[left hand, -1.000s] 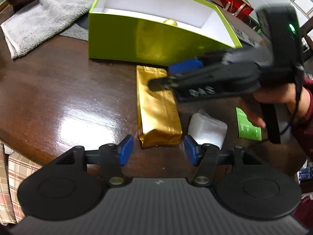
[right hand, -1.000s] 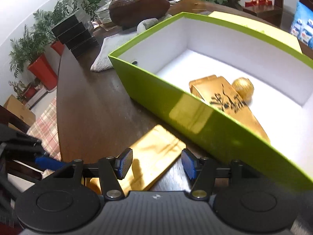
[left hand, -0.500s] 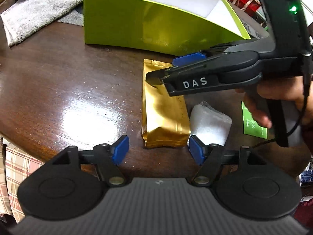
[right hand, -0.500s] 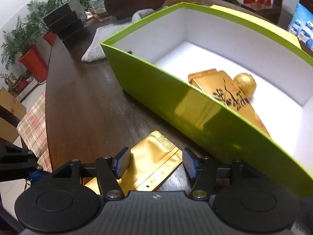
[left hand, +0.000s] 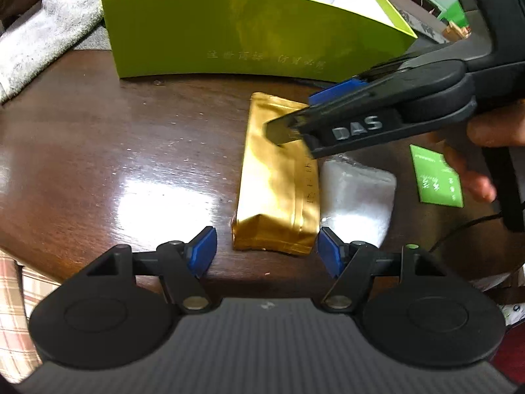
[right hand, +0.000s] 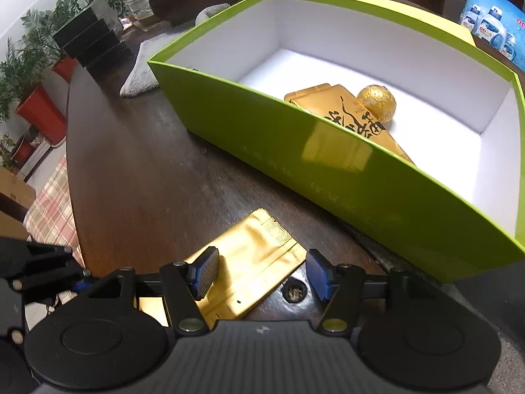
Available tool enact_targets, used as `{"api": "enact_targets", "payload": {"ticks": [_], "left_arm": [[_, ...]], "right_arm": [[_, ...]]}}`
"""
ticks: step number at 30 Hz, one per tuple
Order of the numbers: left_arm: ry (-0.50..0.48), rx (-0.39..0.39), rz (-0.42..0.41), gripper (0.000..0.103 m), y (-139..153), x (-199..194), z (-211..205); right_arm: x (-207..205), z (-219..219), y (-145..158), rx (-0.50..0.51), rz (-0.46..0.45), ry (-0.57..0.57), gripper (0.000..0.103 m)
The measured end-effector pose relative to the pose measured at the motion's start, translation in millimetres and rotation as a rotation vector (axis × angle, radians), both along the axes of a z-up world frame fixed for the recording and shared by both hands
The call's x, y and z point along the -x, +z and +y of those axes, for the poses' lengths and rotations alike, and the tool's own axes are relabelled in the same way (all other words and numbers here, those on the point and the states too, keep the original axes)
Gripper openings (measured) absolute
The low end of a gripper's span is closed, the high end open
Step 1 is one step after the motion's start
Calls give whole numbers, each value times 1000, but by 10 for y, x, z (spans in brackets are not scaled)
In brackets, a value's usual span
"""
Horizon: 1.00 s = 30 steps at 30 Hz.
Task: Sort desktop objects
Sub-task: 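Close the right gripper on the plain gold packet and lift it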
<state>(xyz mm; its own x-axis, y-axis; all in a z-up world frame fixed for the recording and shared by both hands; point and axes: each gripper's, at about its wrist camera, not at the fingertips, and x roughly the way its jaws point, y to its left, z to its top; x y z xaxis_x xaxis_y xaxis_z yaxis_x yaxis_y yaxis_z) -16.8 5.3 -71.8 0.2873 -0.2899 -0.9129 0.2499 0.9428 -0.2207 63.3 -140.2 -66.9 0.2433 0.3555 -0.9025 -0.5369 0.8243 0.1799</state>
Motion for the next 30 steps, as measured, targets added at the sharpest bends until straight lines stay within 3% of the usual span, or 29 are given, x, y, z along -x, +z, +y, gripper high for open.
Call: {"api": "enact_targets", "payload": {"ticks": [7, 13, 16, 21, 26, 30], "left_arm": [[38, -51, -33, 66, 26, -115, 362], [-78, -47, -69, 67, 107, -164, 402], [-128, -41, -68, 67, 103, -219, 364], [-176, -10, -58, 67, -16, -304, 229], [-181, 15, -36, 67, -27, -342, 196], [-159, 54, -22, 67, -41, -377, 217]], "right_arm": [[67, -67, 50, 39, -5, 109, 65], [194, -48, 189, 35, -81, 348, 83], [274, 10, 243, 41, -105, 480, 83], [367, 159, 135, 48, -105, 582, 78], [399, 253, -11, 56, -105, 618, 62], [391, 263, -30, 49, -124, 626, 58]]}}
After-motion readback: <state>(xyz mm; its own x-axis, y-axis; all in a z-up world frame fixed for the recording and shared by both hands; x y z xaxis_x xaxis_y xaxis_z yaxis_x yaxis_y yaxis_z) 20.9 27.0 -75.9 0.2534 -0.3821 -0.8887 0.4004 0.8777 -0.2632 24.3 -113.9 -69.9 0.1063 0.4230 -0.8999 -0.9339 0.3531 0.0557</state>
